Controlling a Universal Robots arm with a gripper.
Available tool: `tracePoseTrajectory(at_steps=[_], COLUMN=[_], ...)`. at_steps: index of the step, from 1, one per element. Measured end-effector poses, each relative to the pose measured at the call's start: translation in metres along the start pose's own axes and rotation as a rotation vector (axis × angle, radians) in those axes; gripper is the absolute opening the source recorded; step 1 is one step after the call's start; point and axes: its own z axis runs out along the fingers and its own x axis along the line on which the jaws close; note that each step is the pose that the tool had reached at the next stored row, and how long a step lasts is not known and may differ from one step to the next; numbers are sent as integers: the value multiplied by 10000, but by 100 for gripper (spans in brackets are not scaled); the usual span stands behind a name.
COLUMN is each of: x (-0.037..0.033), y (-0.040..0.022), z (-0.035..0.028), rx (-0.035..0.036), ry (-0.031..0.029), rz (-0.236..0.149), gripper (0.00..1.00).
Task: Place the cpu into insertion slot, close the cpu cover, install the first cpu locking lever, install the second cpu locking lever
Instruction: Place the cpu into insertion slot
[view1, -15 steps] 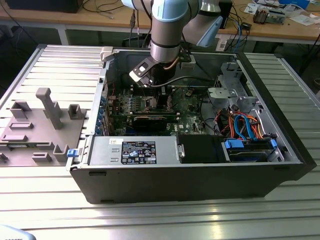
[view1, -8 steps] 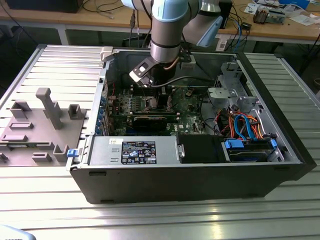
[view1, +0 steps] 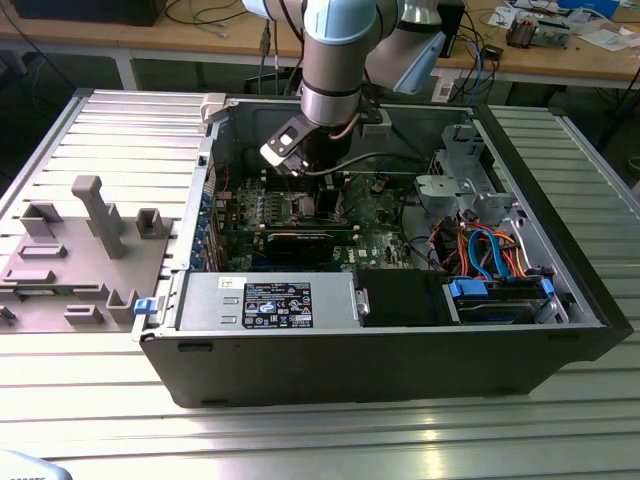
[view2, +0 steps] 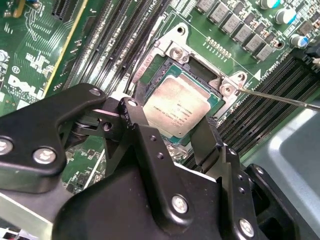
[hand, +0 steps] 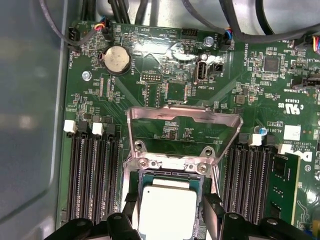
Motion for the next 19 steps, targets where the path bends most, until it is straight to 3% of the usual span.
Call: tracePoseTrajectory(at_steps=[2,10,12,13,15,19], x=[-3,-6,-6,-6,-6,-6], y=[-1,-1,-1,-1,-1,-1], z=[1,-13,-13,-13,-14,-31], rx=[-2,-3,-17,-29,-45,-44], ry=[-11,2,135,246,388,373], rz=[-157,-176,-172,-167,-160,-160], gripper=[62,62,62,62,62,62])
